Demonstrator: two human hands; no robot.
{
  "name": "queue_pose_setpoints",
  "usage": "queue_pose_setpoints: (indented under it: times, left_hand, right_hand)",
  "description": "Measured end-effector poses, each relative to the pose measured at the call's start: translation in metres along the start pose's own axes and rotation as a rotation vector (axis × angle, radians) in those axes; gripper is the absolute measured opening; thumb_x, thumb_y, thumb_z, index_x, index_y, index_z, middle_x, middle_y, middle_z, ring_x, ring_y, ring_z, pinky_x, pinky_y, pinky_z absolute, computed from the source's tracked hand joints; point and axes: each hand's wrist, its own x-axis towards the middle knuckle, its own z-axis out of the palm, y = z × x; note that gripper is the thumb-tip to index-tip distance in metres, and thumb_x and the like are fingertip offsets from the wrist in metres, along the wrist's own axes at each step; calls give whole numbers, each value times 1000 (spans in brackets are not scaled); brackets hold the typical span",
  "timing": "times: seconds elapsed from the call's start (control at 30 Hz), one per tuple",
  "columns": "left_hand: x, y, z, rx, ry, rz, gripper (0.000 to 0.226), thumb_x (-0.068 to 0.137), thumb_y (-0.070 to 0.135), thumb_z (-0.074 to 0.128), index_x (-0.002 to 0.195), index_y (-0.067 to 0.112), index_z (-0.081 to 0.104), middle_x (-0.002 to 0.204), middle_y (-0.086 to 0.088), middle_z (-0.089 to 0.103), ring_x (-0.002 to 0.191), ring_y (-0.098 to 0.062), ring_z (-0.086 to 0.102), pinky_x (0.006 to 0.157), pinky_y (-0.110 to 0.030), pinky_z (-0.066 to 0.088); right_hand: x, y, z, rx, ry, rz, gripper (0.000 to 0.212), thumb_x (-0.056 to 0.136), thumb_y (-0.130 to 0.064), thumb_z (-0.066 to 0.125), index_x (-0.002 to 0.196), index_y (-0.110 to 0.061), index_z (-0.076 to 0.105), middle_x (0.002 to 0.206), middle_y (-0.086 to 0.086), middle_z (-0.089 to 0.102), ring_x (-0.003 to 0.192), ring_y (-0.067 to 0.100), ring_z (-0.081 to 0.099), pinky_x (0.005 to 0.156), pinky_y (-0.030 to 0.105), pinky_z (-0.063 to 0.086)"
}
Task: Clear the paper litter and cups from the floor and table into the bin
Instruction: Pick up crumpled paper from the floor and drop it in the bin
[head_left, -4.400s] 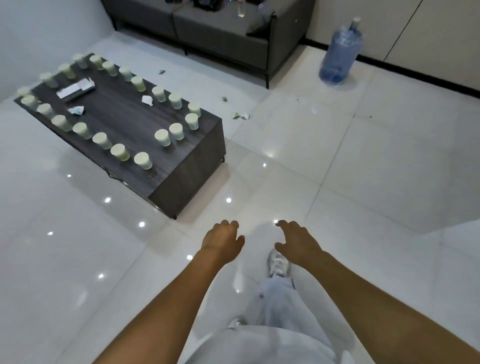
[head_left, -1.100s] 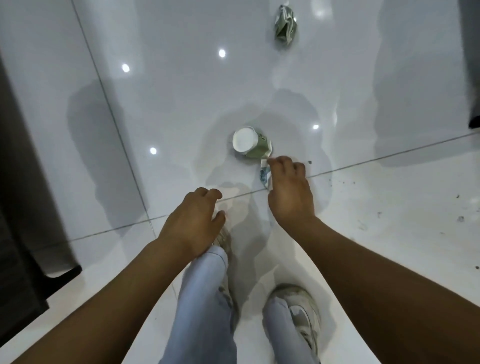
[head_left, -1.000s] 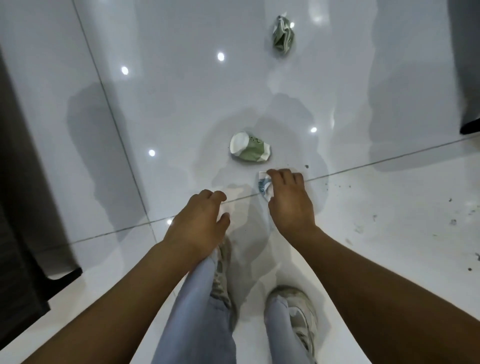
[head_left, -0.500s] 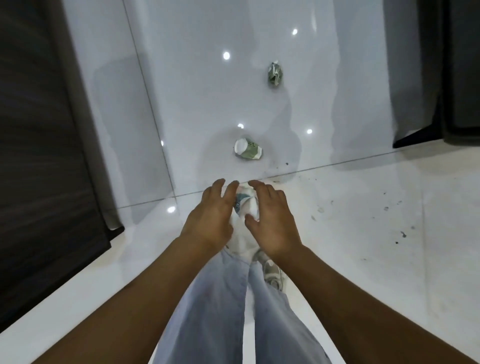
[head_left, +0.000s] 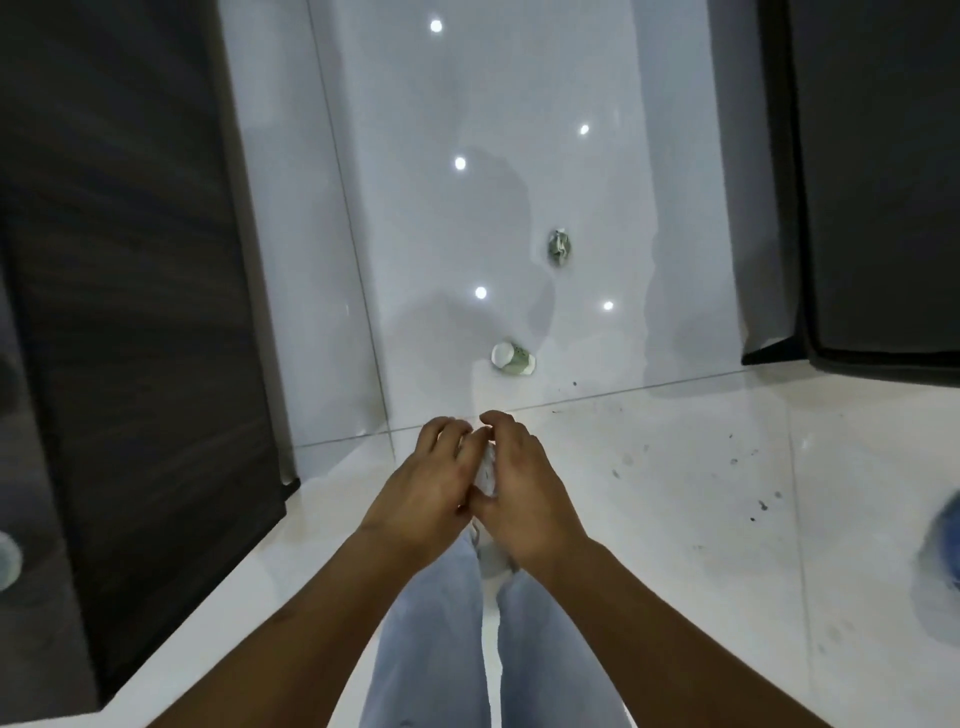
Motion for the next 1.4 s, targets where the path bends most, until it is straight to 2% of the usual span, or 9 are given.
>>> queue_pose_setpoints:
  times: [0.2, 0.3, 0.43, 0.6, 0.7, 0.83, 0.97, 1.13, 1.4]
  left_hand:
    - [20, -31, -13, 125, -17, -86, 65, 83, 21, 64, 139, 13, 34, 135, -4, 39, 133, -20, 26, 103, -24, 36]
    - [35, -54, -8, 136, -20, -178, 65, 79, 22, 69, 135, 11, 37, 133, -6, 41, 128, -22, 33, 107, -27, 28]
    - [58, -84, 12, 92, -45, -219, 66, 78, 27, 72, 132, 10, 39, 127, -7, 45, 119, -24, 42, 103, -29, 32]
    - [95, -123, 65, 23, 53, -295, 74, 75, 37, 75, 135, 11, 40, 123, -10, 49, 111, -28, 48, 95, -37, 40]
    - [117, -147, 102, -47, 96, -339, 74, 73, 37, 78, 132, 10, 43, 121, -11, 51, 108, -29, 50, 91, -37, 43]
    - [140, -171, 150, -144, 143, -404, 76, 73, 40, 78, 134, 13, 41, 127, -6, 49, 115, -24, 47, 87, -33, 43]
    - [154, -178, 174, -188, 142, -422, 74, 74, 41, 77, 133, 13, 42, 128, -4, 49, 115, -23, 46, 85, -32, 42]
    - [156, -174, 177, -199, 128, -417, 73, 75, 43, 75, 134, 14, 41, 126, -6, 51, 111, -23, 49, 88, -30, 41]
    - [106, -136, 105, -217, 160, -438, 75, 78, 42, 72, 137, 14, 37, 130, -5, 47, 119, -22, 43, 93, -31, 40]
  right_hand:
    - [24, -9, 0, -8, -15, -26, 60, 92, -38, 60, 143, -27, 31, 143, -5, 43, 129, 14, 43, 100, 22, 36]
    - [52, 7, 1, -95, 25, -21, 53, 92, -31, 59, 140, -22, 37, 138, 1, 46, 125, 19, 44, 96, 29, 40]
    - [102, 45, 7, -241, 34, 62, 52, 91, -22, 57, 139, -17, 39, 134, 8, 46, 120, 27, 43, 92, 38, 44]
    - [188, 108, 38, -417, 9, 68, 62, 88, -16, 59, 143, -20, 32, 144, 8, 34, 126, 29, 34, 86, 36, 42]
    - [237, 143, 59, -455, 19, 83, 72, 86, -16, 65, 147, -25, 26, 154, 6, 21, 135, 30, 25, 92, 37, 44]
    - [278, 180, 89, -568, -24, 21, 81, 83, -10, 67, 147, -34, 24, 160, 4, 7, 143, 35, 12, 106, 50, 39]
    - [285, 200, 103, -669, 7, -87, 75, 80, 1, 61, 143, -33, 36, 159, 5, 12, 140, 35, 17, 103, 51, 41]
    - [285, 201, 102, -660, 54, -98, 62, 80, 3, 58, 133, -27, 48, 150, 4, 30, 127, 34, 32, 92, 48, 47]
    - [225, 115, 65, -581, 20, -110, 62, 86, 5, 49, 134, -34, 45, 147, -4, 28, 116, 30, 36, 79, 40, 47]
